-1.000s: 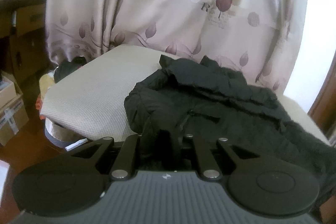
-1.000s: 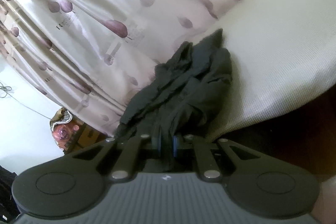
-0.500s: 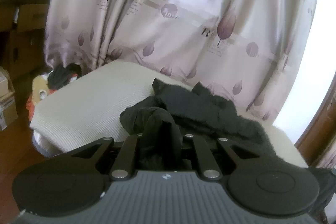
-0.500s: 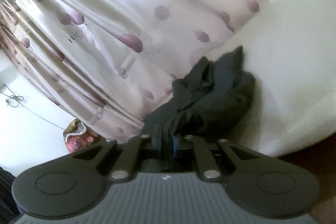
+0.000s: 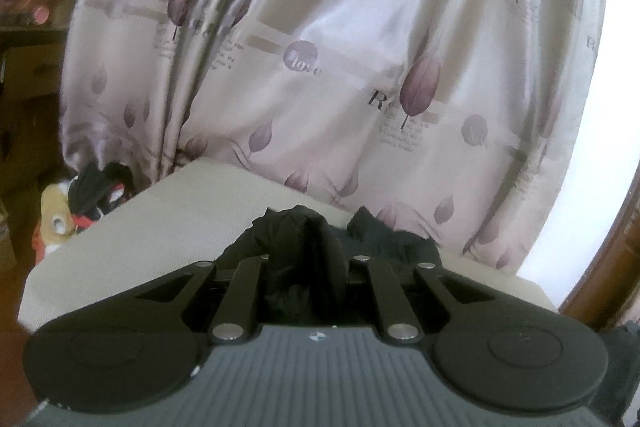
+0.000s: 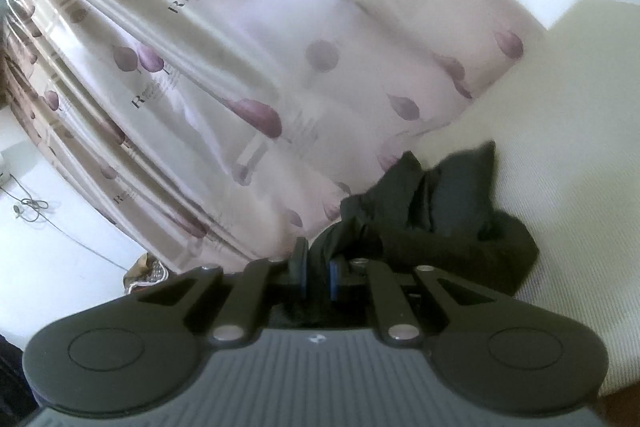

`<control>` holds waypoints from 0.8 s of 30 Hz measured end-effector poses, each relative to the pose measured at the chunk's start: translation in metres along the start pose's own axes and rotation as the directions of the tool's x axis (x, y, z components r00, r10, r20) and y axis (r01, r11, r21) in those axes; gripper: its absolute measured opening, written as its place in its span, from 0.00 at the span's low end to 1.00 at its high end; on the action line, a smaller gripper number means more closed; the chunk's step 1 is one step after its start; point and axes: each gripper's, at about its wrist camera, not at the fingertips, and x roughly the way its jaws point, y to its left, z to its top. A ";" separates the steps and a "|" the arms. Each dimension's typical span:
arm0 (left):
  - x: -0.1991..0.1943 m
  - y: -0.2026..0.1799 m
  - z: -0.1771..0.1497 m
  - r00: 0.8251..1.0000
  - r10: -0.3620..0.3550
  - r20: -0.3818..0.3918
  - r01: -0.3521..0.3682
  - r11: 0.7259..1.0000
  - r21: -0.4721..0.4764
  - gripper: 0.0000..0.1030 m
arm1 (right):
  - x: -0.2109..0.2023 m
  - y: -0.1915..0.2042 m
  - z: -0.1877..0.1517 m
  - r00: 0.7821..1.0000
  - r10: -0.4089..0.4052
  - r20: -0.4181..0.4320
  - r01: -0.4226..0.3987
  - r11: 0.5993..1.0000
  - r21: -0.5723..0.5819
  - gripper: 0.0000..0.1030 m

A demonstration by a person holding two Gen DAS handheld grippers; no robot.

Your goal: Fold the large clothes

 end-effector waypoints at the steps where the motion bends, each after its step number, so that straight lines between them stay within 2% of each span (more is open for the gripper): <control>1: 0.006 -0.002 0.003 1.000 0.001 0.001 -0.001 1.000 -0.001 0.15 | 0.004 0.000 0.004 1.000 -0.002 0.001 0.002 1.000 -0.002 0.10; 12: 0.046 0.005 0.018 0.998 0.055 -0.007 -0.055 0.998 -0.027 0.17 | 0.049 -0.015 0.036 0.999 -0.037 0.008 0.037 0.999 0.031 0.10; 24: 0.101 0.005 0.028 0.993 0.118 0.006 -0.118 0.993 0.020 0.22 | 0.098 -0.045 0.065 0.993 -0.120 0.022 0.117 0.988 0.098 0.10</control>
